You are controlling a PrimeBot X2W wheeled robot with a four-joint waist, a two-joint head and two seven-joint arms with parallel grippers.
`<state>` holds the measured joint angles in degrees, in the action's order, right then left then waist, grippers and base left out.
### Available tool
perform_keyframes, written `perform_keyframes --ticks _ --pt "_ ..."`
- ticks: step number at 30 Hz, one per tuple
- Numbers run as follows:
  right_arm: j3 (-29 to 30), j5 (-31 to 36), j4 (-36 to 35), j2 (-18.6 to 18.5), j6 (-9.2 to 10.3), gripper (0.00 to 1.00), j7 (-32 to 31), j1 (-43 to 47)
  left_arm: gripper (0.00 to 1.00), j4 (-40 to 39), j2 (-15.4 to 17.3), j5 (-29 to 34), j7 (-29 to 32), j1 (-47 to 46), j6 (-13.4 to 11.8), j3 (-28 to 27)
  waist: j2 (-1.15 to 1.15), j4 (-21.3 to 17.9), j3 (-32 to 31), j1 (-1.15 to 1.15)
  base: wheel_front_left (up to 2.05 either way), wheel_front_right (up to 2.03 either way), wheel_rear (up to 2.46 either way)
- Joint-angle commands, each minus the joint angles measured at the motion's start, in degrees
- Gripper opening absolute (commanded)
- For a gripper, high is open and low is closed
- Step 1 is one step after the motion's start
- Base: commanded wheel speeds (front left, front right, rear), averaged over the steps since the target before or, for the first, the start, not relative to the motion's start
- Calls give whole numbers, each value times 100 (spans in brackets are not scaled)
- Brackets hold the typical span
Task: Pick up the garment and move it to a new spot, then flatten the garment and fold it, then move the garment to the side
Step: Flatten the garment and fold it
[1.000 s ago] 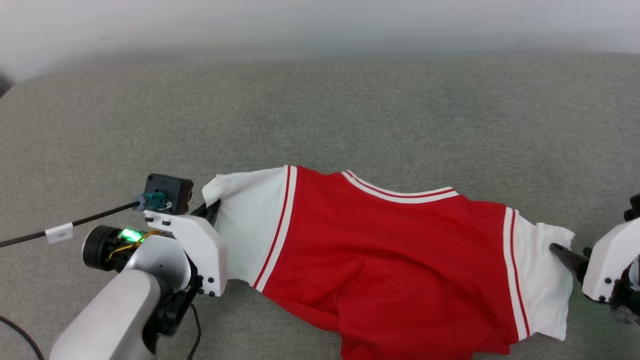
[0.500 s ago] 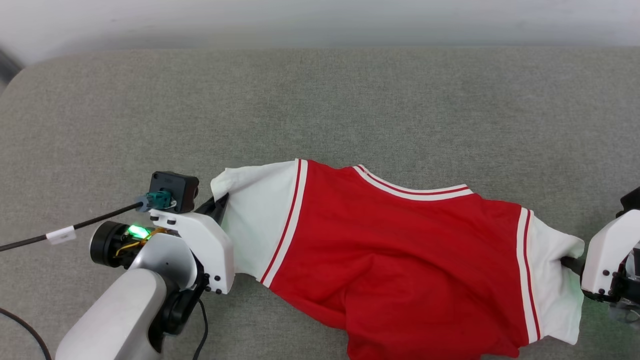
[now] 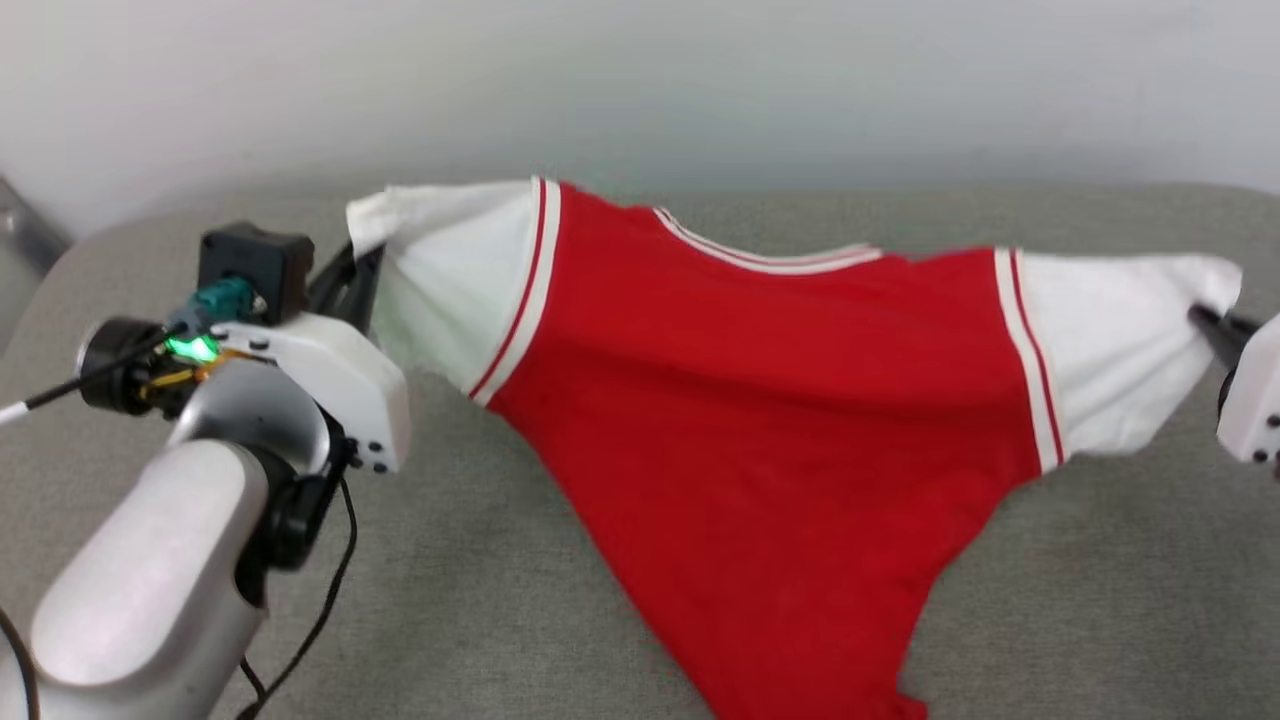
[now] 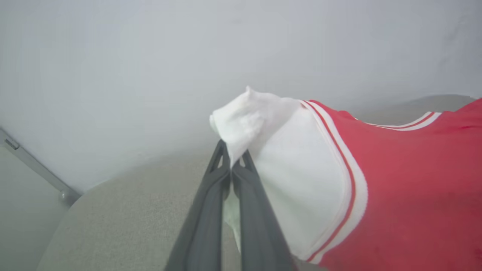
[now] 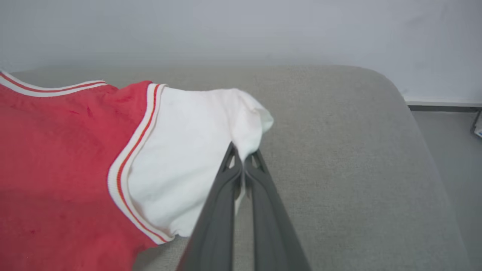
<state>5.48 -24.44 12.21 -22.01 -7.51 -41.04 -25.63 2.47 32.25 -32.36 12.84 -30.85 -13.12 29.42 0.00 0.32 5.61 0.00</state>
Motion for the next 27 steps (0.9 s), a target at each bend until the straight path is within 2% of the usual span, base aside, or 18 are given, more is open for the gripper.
perform_keyframes --ticks 1,6,13,20,27 --pt "-16 42 -105 -86 4 0 52 -170 0 -15 59 50 -39 -137 -23 -40 0 -91 -208 0 0 0 0" --pt "-181 107 -312 -278 4 0 100 -832 0 162 60 26 -80 -746 59 -221 0 -175 -289 0 0 0 0" --pt "-459 121 37 -424 4 0 264 -2347 0 1200 -94 -85 -207 -2118 405 -502 0 -313 66 0 0 0 0" --pt "-816 230 677 -329 4 0 955 -3918 0 2286 -249 176 -690 -3651 487 -654 0 -447 794 0 0 0 0" --pt "-1138 433 1155 -213 4 0 2053 -5415 0 2787 -313 403 -1352 -5144 551 -830 0 -621 1811 0 0 0 0"
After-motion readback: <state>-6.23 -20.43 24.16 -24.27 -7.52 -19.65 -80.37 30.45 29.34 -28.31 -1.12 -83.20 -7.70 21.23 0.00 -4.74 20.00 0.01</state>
